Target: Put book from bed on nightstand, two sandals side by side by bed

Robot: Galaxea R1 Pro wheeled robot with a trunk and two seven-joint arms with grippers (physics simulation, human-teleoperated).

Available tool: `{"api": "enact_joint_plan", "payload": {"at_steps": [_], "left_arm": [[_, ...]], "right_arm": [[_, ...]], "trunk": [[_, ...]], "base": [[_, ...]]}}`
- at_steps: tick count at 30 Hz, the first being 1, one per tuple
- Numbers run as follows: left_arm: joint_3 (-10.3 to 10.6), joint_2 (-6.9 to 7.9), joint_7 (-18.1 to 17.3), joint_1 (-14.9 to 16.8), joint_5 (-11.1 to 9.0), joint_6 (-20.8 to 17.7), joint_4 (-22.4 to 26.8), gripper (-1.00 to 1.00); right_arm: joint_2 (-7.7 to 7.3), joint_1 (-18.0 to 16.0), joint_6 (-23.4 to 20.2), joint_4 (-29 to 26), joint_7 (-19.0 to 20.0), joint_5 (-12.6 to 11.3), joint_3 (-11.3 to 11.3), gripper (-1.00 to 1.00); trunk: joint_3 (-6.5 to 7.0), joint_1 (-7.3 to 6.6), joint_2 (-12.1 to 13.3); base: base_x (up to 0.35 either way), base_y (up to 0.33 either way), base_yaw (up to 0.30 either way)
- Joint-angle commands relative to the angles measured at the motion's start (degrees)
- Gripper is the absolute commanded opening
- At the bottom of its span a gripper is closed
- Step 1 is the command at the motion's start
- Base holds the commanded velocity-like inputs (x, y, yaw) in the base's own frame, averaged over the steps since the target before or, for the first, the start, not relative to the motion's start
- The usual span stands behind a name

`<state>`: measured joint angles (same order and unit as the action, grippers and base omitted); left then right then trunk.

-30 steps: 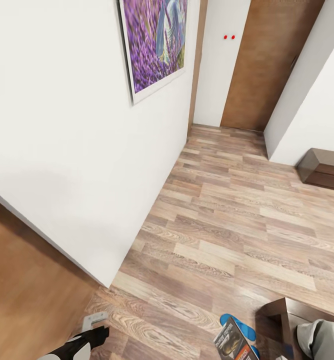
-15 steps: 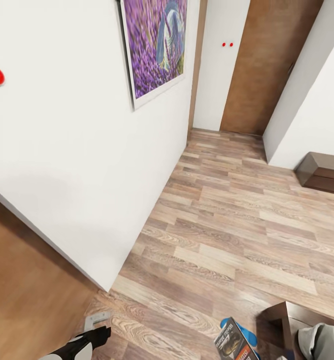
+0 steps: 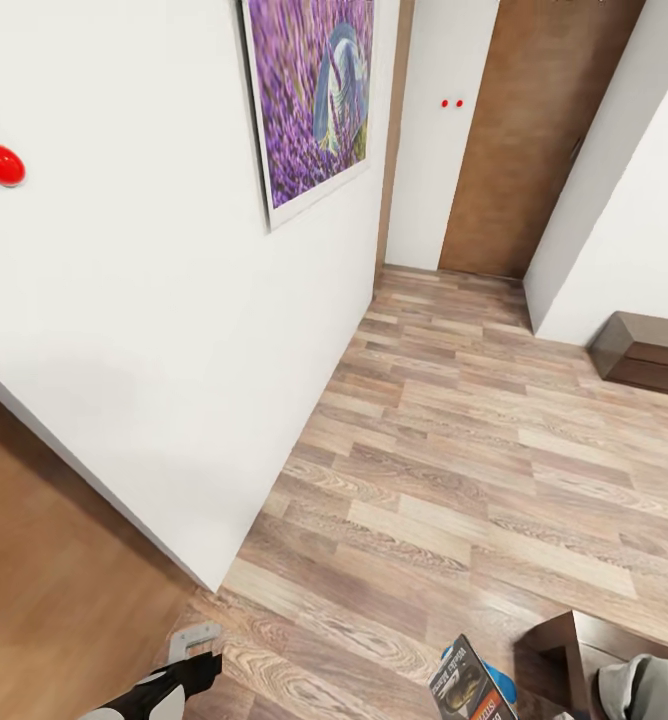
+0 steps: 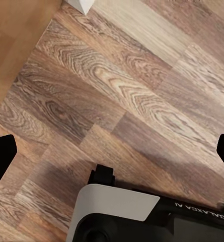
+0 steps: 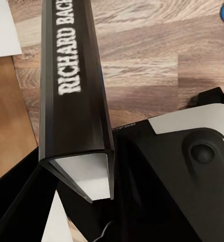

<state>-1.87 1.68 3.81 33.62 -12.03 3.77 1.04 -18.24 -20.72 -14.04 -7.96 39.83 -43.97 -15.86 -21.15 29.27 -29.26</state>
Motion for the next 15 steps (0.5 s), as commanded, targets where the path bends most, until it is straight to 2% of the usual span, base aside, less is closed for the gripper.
{"api": "enact_joint_plan", "payload": {"at_steps": [1, 15], "left_arm": [[-0.16, -0.01, 0.05, 0.04, -0.19, 0.19, -0.06, 1.0], [-0.16, -0.01, 0.05, 0.04, -0.19, 0.19, -0.07, 1.0]], "right_arm": [[-0.04, -0.03, -0.46, -0.04, 0.07, -0.59, -0.31, -1.0], [-0.04, -0.03, -0.46, -0.04, 0.07, -0.59, -0.31, -1.0]], "trunk": [[0.02, 0.02, -0.07], [1.32, 0.02, -0.07]], "base": [[0.0, 0.0, 0.0], [0.0, 0.0, 0.0]]}}
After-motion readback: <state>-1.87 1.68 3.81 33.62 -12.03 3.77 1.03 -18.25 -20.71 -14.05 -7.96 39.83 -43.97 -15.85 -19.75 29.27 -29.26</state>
